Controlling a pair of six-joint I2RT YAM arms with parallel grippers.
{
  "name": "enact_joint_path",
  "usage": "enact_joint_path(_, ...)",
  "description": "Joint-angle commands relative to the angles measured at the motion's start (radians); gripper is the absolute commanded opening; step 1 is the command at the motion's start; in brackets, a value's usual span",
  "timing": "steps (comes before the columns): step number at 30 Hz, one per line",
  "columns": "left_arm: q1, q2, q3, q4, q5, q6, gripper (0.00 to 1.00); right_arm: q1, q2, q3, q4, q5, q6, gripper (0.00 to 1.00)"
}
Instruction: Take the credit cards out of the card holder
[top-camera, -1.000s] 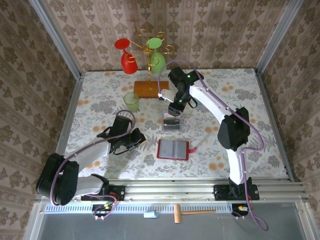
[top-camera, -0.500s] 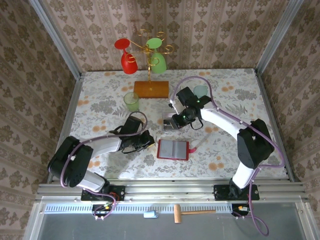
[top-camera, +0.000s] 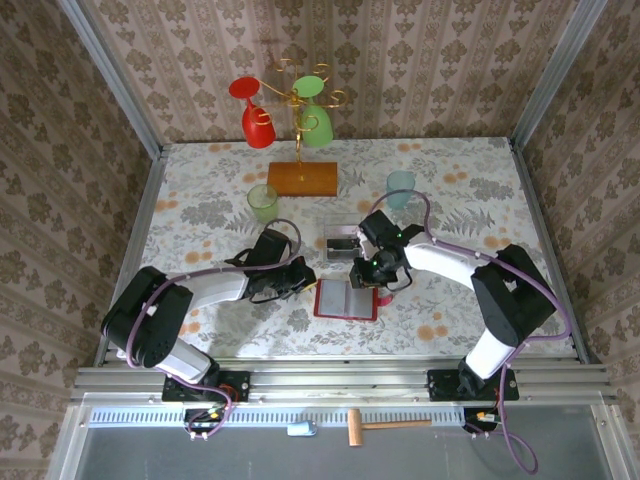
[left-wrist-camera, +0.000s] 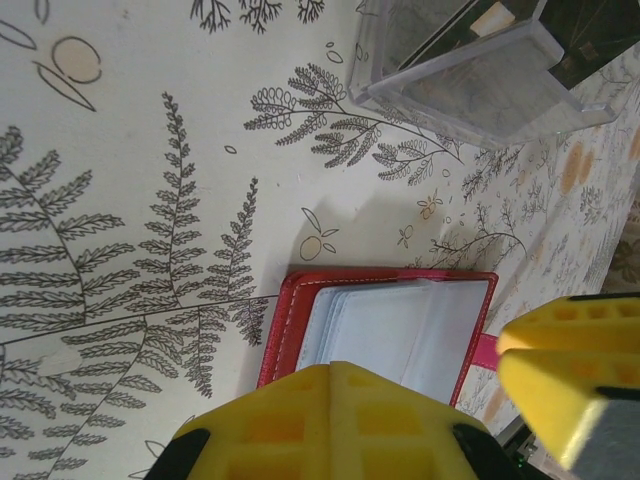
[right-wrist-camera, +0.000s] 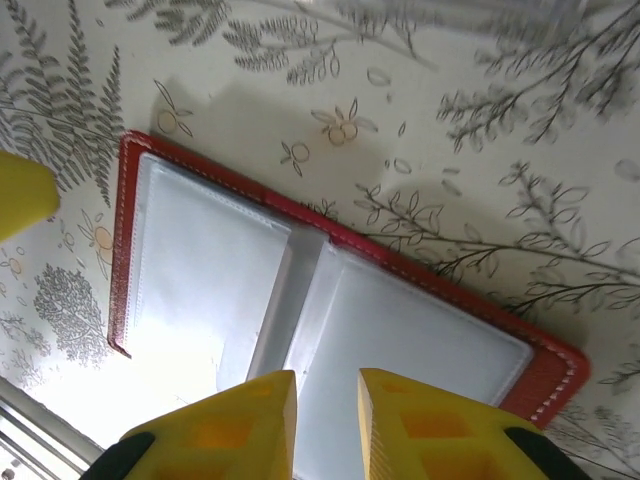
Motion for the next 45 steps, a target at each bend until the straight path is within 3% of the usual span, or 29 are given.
enact_joint_path(1,-0.004,0.0,0.011,0.016,0.003,-0.011,0.05,0.015,-0.031,-0.048,0.069,-0.034,0.075,0.24)
enact_joint_path(13,-0.004,-0.012,-0.007,0.014,0.008,-0.013,0.05,0.021,0.032,-0.098,0.131,0.027,0.079,0.26)
enact_joint_path(28,-0.006,-0.021,-0.042,0.023,0.013,-0.03,0.05,0.016,0.096,-0.039,0.106,0.045,0.029,0.26)
enact_joint_path(37,-0.023,-0.031,-0.057,0.029,0.012,-0.037,0.04,0.014,0.091,-0.018,0.098,0.041,0.022,0.25)
enact_joint_path(45,-0.047,-0.019,-0.071,0.056,0.017,-0.05,0.03,0.033,-0.011,-0.035,0.104,0.024,0.121,0.25)
